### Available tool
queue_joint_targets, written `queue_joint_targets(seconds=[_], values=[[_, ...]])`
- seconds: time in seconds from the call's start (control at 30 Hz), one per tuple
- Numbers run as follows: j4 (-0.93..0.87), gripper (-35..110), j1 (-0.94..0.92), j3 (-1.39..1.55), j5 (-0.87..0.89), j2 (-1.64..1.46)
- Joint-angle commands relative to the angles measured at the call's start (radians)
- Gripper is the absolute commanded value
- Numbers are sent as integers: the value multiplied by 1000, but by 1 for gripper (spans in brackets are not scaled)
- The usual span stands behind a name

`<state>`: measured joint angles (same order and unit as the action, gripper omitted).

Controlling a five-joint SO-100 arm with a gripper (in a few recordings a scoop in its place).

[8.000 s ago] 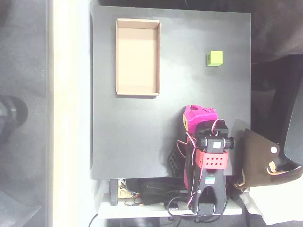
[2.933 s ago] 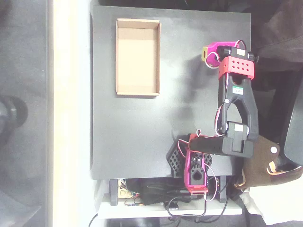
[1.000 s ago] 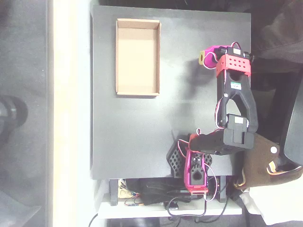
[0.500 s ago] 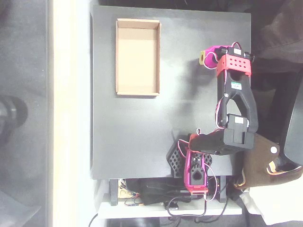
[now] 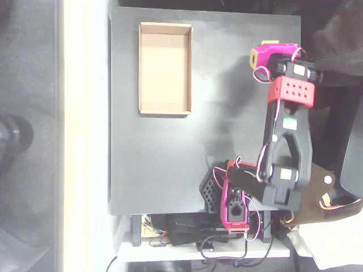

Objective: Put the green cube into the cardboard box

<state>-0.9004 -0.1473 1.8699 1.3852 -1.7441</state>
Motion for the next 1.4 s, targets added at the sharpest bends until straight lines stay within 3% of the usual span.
queue_joint_targets(seconds=[0.0, 0.53, 1.37], values=[[0, 12, 2, -9, 3, -150], [2, 12, 118, -9, 2, -408], [3, 12, 770, -9, 2, -287]])
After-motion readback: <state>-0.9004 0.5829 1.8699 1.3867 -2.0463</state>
